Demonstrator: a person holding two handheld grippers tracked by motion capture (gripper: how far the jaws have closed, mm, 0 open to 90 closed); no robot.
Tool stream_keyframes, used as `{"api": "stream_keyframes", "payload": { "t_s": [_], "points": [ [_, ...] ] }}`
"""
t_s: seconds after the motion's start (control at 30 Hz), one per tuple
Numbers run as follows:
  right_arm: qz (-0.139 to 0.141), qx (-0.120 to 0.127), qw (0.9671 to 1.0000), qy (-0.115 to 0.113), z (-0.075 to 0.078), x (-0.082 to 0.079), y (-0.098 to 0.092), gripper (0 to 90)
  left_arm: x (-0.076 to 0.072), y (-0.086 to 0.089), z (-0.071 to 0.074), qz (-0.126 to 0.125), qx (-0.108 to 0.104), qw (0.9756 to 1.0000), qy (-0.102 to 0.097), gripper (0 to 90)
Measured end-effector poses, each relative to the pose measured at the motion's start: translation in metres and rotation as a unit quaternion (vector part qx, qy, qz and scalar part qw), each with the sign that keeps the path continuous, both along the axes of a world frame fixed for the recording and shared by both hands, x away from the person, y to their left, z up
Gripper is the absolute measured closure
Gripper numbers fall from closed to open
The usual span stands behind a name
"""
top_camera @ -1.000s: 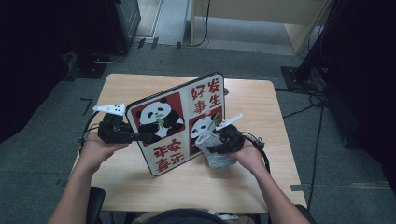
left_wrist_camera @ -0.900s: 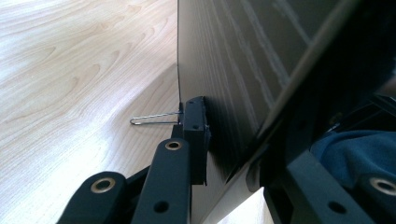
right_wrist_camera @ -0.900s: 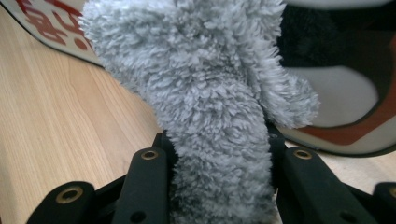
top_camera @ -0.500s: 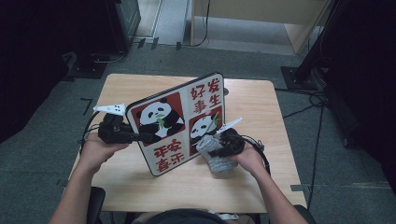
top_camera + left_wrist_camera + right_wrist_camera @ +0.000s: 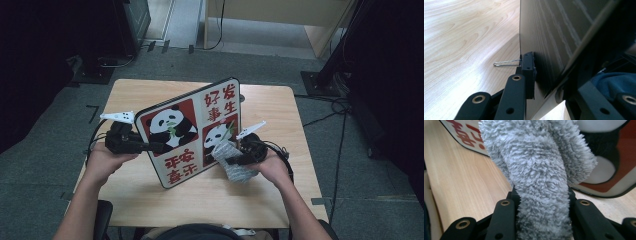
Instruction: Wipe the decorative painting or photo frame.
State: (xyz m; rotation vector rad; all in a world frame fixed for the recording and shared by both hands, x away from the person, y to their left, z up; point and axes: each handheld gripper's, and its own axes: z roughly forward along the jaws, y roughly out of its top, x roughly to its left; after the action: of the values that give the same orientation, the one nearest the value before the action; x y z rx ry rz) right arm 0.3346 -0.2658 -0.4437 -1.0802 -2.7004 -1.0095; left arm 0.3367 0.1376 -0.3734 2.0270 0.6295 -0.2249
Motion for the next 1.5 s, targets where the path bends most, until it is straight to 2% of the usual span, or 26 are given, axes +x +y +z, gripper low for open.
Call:
{"api": "stream_keyframes", "payload": {
  "t_s": [0.37,0.6,0.83,1.0,1.2,1.43,1.5],
  "points": [
    [-0.005,0.009,0.9999,-0.004,0.028,0.003,0.005,67.6,0.000,0.000,0.000,0.001,0.000,1.0000,-0.001,76.4],
    [-0.007,0.005,0.9999,-0.012,0.042,0.006,0.005,67.5,0.000,0.001,0.000,0.001,-0.001,1.0000,-0.001,76.3],
    [-0.003,0.003,0.9997,-0.024,0.066,0.008,0.005,67.5,0.000,0.001,0.000,0.000,-0.001,1.0000,0.000,76.2],
    [0.004,-0.012,0.9994,-0.033,0.082,0.012,0.008,67.4,0.000,0.001,-0.001,-0.001,-0.002,1.0000,0.000,76.1],
    [0.007,-0.006,0.9990,-0.044,0.106,0.015,0.010,67.3,0.000,0.001,-0.001,-0.001,-0.002,1.0000,0.001,76.1],
    [0.009,-0.016,0.9982,-0.057,0.133,0.020,0.017,67.2,0.001,0.001,-0.001,-0.001,-0.003,1.0000,0.003,76.0],
    [0.013,-0.011,0.9981,-0.059,0.141,0.021,0.020,67.2,0.001,0.001,-0.001,-0.001,-0.004,1.0000,0.004,75.9]
  ]
}}
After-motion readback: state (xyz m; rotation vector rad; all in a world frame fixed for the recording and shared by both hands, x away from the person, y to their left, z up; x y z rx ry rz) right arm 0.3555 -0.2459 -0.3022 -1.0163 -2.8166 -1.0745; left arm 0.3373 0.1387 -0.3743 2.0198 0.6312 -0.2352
